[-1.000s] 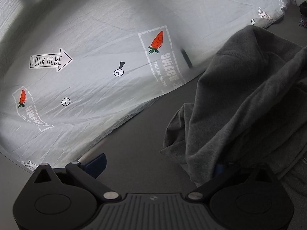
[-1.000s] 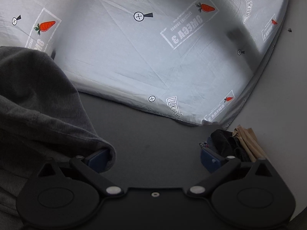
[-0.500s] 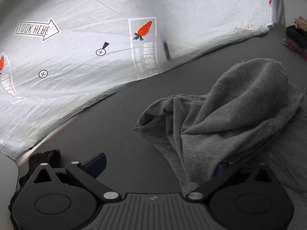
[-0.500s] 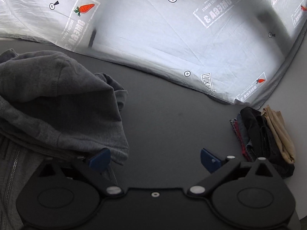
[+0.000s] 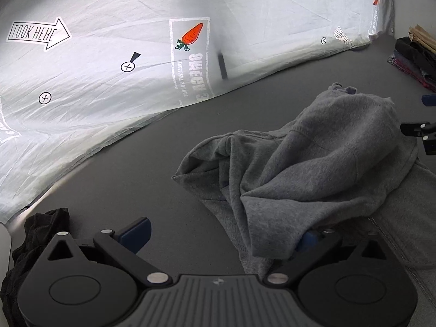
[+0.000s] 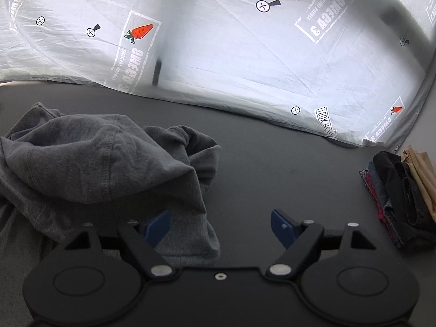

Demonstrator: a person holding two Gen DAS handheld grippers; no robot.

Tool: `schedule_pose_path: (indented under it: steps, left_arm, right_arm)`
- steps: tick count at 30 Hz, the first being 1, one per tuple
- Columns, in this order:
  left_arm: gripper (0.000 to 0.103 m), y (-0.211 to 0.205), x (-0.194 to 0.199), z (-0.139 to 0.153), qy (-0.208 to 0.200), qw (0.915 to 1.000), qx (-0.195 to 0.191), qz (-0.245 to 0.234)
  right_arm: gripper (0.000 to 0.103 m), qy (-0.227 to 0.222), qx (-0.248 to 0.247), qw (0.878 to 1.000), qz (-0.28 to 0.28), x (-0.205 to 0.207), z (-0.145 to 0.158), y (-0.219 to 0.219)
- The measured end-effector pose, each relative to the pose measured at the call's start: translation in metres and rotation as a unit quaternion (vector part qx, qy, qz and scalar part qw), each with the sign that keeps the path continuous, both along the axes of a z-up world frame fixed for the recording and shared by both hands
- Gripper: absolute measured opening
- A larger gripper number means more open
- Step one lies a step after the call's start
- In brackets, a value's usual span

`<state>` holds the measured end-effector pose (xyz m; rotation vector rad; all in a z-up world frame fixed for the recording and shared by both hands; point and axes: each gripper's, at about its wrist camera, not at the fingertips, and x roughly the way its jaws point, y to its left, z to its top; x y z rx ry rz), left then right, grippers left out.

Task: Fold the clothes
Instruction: 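Grasp the edge of the bundled grey hoodie with both grippers, then pull the hoodie out flat on the table with both grippers and release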

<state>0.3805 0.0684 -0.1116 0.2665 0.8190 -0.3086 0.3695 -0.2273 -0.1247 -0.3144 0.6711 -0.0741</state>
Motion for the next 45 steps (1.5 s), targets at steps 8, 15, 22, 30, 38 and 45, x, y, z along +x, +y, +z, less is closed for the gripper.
schedule_pose_path:
  steps: [8, 15, 22, 30, 38, 45]
  left_arm:
    - [0.103, 0.062, 0.013, 0.021, 0.01, 0.9763, -0.178, 0.123]
    - [0.102, 0.045, 0.02, 0.016, 0.011, 0.9817, -0.153, 0.112]
    - [0.087, -0.028, 0.028, 0.017, -0.033, 0.9866, -0.16, -0.001]
    - [0.038, -0.11, 0.025, 0.003, -0.069, 0.9811, -0.106, -0.146]
    - [0.027, -0.084, 0.098, -0.063, 0.053, 0.9843, -0.167, 0.022]
    - [0.027, -0.066, 0.116, -0.082, 0.089, 0.9677, -0.223, 0.076]
  right_arm:
    - [0.051, 0.01, -0.009, 0.999, 0.032, 0.053, -0.013, 0.032]
    - [0.054, 0.009, 0.019, 1.0, 0.001, 0.067, -0.007, 0.019]
    - [0.033, 0.001, 0.055, 0.998, -0.005, 0.079, -0.002, 0.016]
    - [0.026, 0.011, 0.114, 0.993, -0.027, 0.127, -0.004, 0.001]
    - [0.028, -0.03, 0.119, 0.992, -0.034, 0.09, 0.012, -0.006]
    - [0.028, -0.02, 0.135, 0.99, 0.038, 0.074, 0.002, 0.02]
